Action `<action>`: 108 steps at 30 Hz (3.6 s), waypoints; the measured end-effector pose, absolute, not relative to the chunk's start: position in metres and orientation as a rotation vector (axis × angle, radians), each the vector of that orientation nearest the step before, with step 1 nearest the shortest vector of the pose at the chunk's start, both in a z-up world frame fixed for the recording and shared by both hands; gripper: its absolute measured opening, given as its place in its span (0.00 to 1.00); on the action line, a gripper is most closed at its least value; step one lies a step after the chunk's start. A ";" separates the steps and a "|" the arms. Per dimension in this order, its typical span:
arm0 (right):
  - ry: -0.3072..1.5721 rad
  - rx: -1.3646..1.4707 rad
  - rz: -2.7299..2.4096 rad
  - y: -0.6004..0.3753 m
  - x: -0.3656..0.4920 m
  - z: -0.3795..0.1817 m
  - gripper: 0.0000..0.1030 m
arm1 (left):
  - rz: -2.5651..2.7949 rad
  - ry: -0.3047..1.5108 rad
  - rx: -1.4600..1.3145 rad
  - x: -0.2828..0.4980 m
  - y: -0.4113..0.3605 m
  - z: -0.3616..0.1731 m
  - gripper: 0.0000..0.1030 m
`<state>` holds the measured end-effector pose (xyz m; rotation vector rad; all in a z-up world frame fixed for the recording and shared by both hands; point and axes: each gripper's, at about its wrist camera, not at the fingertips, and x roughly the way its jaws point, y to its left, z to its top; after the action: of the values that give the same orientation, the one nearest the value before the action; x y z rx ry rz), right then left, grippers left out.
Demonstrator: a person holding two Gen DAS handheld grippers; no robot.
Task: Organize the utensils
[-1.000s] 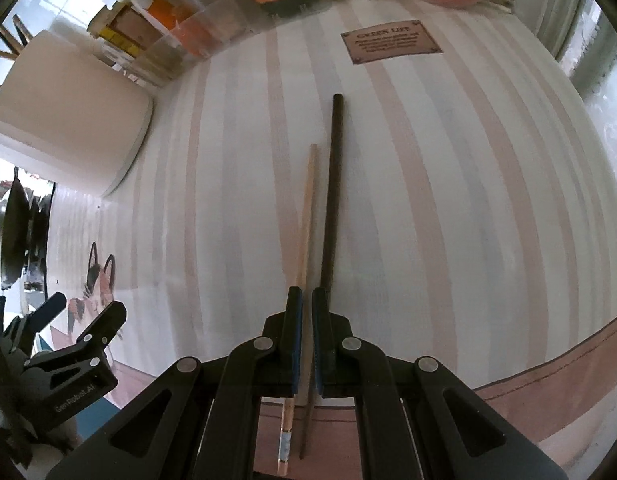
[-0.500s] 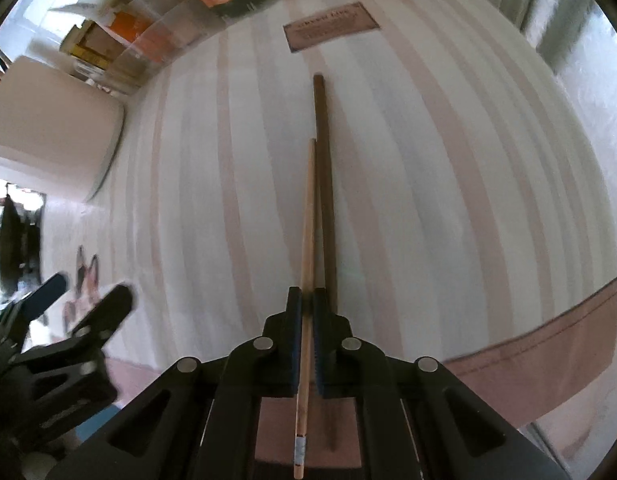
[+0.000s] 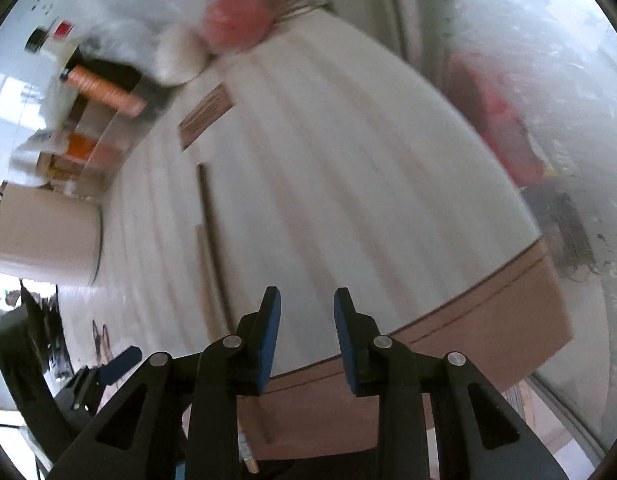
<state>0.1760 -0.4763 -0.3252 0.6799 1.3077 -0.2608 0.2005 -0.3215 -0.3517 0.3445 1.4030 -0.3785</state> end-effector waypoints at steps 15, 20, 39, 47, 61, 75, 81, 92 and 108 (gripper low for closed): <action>1.362 0.578 -0.157 -0.446 0.214 -0.326 0.29 | -0.255 1.379 0.298 0.219 -0.294 -0.360 0.04; 1.407 0.483 -0.097 -0.405 0.253 -0.340 0.29 | -0.121 1.390 0.209 0.233 -0.235 -0.360 0.04; 1.552 0.096 -0.077 -0.225 0.264 -0.355 0.07 | -0.089 1.409 0.025 0.223 -0.076 -0.354 0.09; 1.588 0.032 -0.095 -0.201 0.276 -0.362 0.07 | -0.200 1.357 -0.016 0.233 -0.064 -0.354 0.46; 1.567 0.106 -0.040 -0.233 0.271 -0.367 0.34 | -0.145 1.415 0.032 0.231 -0.096 -0.355 0.68; 1.500 0.084 -0.142 -0.227 0.287 -0.377 0.07 | -0.046 1.382 0.044 0.248 -0.070 -0.348 0.04; 1.432 0.176 -0.072 -0.247 0.275 -0.359 0.07 | -0.051 1.358 0.046 0.254 -0.056 -0.328 0.04; 1.320 0.300 0.027 -0.250 0.261 -0.312 0.07 | -0.054 1.269 -0.035 0.247 -0.001 -0.269 0.04; 1.114 0.324 0.121 -0.212 0.251 -0.230 0.06 | -0.029 1.091 -0.060 0.235 0.005 -0.200 0.04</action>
<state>0.2512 -0.2118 -0.2296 0.3237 1.1144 0.1207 0.2354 0.0048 -0.2000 -0.0598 1.0914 -0.0287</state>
